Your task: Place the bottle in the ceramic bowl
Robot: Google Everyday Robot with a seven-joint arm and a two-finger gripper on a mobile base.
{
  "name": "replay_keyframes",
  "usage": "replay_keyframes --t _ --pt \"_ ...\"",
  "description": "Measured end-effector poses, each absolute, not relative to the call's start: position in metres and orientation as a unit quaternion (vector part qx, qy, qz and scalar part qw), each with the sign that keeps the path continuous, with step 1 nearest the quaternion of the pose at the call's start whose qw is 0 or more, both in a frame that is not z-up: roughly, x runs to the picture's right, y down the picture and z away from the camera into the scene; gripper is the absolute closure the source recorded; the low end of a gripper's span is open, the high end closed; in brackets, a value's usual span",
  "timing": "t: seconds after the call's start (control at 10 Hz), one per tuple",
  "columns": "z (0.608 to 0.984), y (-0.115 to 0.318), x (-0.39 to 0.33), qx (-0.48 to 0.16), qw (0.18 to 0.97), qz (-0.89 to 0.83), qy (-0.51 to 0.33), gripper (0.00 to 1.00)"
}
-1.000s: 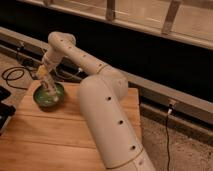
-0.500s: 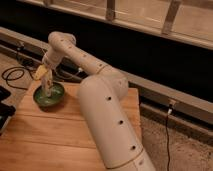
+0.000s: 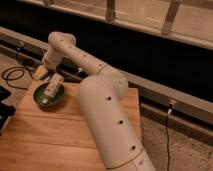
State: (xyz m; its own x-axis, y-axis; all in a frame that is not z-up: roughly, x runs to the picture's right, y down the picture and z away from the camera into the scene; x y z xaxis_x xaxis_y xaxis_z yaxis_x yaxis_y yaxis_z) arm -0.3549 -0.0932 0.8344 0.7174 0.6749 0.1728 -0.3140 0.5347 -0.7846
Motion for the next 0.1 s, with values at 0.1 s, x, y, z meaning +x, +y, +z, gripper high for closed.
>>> replay_keyframes --t 0.1 --pt "0.8344 -0.0931 -0.3551 -0.383 0.844 0.293 -0.236 0.2"
